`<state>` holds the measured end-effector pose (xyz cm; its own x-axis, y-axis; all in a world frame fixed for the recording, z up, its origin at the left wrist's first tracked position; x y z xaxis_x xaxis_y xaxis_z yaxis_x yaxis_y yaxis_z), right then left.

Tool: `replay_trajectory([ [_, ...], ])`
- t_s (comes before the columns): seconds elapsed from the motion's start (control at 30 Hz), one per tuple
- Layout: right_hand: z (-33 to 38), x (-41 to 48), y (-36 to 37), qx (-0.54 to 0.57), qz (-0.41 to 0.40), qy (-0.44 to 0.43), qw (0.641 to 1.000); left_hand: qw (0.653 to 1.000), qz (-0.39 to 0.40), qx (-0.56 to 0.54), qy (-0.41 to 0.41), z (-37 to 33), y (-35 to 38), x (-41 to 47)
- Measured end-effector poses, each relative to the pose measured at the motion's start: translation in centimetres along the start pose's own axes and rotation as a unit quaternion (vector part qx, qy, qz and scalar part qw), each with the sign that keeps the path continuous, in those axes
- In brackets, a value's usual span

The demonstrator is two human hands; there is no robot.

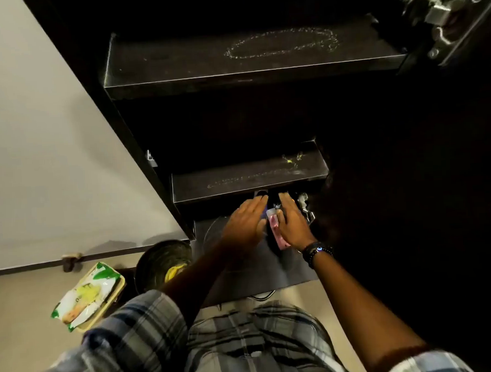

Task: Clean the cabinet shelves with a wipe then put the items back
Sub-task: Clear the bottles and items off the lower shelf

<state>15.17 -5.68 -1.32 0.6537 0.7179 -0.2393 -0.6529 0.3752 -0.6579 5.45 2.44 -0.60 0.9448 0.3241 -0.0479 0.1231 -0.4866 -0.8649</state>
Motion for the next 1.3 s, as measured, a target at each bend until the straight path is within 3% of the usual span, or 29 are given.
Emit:
replay_trajectory([
  [0.1, 0.2, 2.0, -0.2, -0.053, -0.019, -0.020, 0.998, 0.997, 0.010, 0.071, 0.000, 0.6, 0.9, 2.8],
  [0.23, 0.1, 3.8, 0.1, -0.155, 0.014, -0.011, 0.988, 0.991, 0.056, 0.116, -0.022, 1.1, 1.4, 4.4],
  [0.47, 1.2, 6.0, 0.7, -0.242, 0.081, 0.006, 0.967, 1.000, -0.017, 0.006, 0.003, 2.6, 0.7, 4.2],
  [0.67, 2.0, 7.0, 1.3, -0.287, 0.081, 0.001, 0.955, 0.997, 0.002, 0.002, -0.080, 3.3, -0.9, 3.4],
  [0.83, 2.0, 6.9, 1.1, -0.225, 0.053, 0.030, 0.972, 0.987, -0.022, 0.034, -0.156, 5.8, -2.3, 1.6],
  [0.93, 2.6, 6.5, 0.5, -0.161, 0.051, 0.056, 0.984, 0.968, 0.004, 0.044, -0.246, 8.1, -2.8, 0.4],
  [1.03, 2.9, 6.6, 1.0, -0.184, 0.060, 0.052, 0.980, 0.946, 0.056, 0.046, -0.316, 8.9, -3.1, -1.0],
  [1.13, 3.4, 6.8, 1.5, -0.221, 0.070, 0.037, 0.972, 0.928, 0.040, 0.008, -0.371, 9.6, -3.6, -2.1],
  [1.23, 3.8, 7.0, 2.5, -0.245, 0.094, 0.031, 0.965, 0.932, 0.067, 0.069, -0.349, 10.2, -4.0, -2.5],
  [1.3, 4.6, 6.9, 3.5, -0.249, 0.114, 0.013, 0.962, 0.927, 0.028, -0.019, -0.375, 10.4, -4.2, -2.9],
])
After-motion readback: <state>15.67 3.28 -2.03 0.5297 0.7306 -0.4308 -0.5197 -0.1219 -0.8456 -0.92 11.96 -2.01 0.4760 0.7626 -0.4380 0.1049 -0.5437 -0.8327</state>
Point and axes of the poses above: each hand's wrist, its own x-axis towards the middle knuckle, its own y-axis out of the palm, z = x × y, the point moved 6 cm from there along x, towards the middle knuckle, and after that the axes turned 6 degrees about y, right-handed, at the moved point
